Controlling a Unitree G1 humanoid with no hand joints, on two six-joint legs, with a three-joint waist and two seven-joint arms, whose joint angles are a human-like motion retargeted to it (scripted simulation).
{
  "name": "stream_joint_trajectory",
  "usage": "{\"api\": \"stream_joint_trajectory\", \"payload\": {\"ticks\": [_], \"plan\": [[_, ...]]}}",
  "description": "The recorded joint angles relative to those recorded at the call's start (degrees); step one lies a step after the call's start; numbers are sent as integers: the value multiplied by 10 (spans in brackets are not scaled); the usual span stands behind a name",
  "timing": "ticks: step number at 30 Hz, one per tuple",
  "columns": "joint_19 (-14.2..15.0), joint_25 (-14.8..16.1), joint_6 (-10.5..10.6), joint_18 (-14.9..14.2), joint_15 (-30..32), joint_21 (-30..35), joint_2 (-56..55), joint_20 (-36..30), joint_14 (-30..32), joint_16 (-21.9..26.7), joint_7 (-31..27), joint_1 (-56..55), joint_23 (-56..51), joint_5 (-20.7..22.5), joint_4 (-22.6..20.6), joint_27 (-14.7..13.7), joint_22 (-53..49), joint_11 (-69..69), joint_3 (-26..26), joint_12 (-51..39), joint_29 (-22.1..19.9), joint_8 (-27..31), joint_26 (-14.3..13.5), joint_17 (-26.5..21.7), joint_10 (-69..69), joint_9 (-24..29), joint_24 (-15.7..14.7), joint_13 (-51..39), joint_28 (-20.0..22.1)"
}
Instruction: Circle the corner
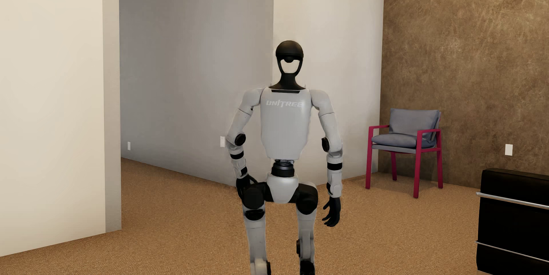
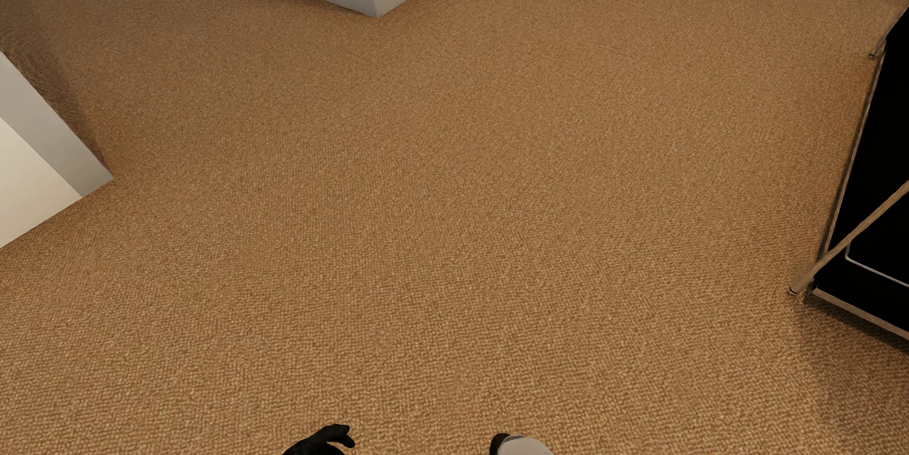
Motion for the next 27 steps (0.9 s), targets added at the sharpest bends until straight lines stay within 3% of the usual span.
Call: {"api": "stream_joint_trajectory", "payload": {"ticks": [2,3,4,5,7,8,9,11,12,14,15,16,18,19,20,21,23,26,27], "plan": [[0,0,8,0,-32,0,-17,11,45,3,0,42,18,11,19,0,-16,37,-19,0,0,0,0,2,28,1,0,3,0],[0,0,13,0,-11,15,-8,24,96,-2,0,56,35,22,33,0,-20,79,-29,18,0,0,0,0,69,-3,0,4,0],[0,0,24,0,4,9,-21,39,183,-19,0,26,50,32,49,0,-4,126,-31,34,0,0,0,4,154,-17,0,7,0],[0,0,35,0,-20,2,5,38,268,-34,0,-9,66,56,70,0,18,166,-24,52,0,0,0,8,275,-11,0,9,0],[0,0,40,0,-67,4,94,-5,271,-42,0,-145,63,78,80,0,37,147,15,63,0,0,0,10,532,6,0,-3,0],[0,0,30,0,-73,12,141,-37,276,-45,0,-211,53,71,70,0,47,120,49,66,0,0,0,7,560,9,0,-11,0],[0,0,20,0,-75,9,184,-50,297,-49,0,-261,38,69,61,0,65,95,89,75,0,0,0,4,515,17,0,-21,0],[0,0,5,0,-87,7,274,-54,404,-46,0,-335,-5,63,49,0,89,37,141,103,0,0,0,-5,285,23,0,-45,0],[0,0,1,0,-94,-5,311,-57,400,-41,0,-354,-39,63,48,0,94,17,157,116,0,0,0,-12,160,21,0,-51,0],[0,0,-5,0,-119,-39,361,-76,151,-35,0,-376,-83,54,42,0,106,12,178,133,0,0,0,-24,39,11,0,-64,0],[0,0,-10,0,-122,-53,380,-92,151,-25,0,-390,-91,52,38,0,96,21,186,143,0,0,0,-27,39,9,0,-62,0],[0,0,-13,0,-104,-69,395,-96,230,-22,0,-397,-92,51,30,0,97,43,191,153,0,0,0,-25,63,7,0,-54,0],[0,0,-36,0,40,-84,348,-96,332,-23,0,-382,-68,14,-13,0,105,218,177,169,0,0,0,-15,117,-4,0,-32,0],[0,0,-38,0,69,-74,289,-101,320,-23,0,-354,-45,8,-28,0,114,352,155,166,0,0,0,-13,139,-3,0,-26,0],[0,0,-51,0,-1,-64,228,-97,283,-19,0,-304,-29,-6,-41,0,104,445,141,161,0,0,0,-11,129,9,0,-24,0],[0,0,-50,0,-57,-44,174,-96,242,-18,0,-243,-16,-1,-39,0,100,465,122,150,0,0,0,-7,104,21,0,-27,0],[0,0,-32,0,-95,-16,104,-93,170,-12,0,-147,-2,11,-27,0,98,334,56,118,0,0,0,-6,71,29,0,-12,0],[0,0,-3,0,-46,-38,27,-35,49,-6,0,-47,-4,15,-9,0,54,32,-1,77,0,0,0,-16,19,11,0,23,0],[0,0,4,0,-32,-46,5,-14,26,-2,0,-19,-1,8,-1,0,34,3,-14,73,0,0,0,-17,17,3,0,31,0]]}}
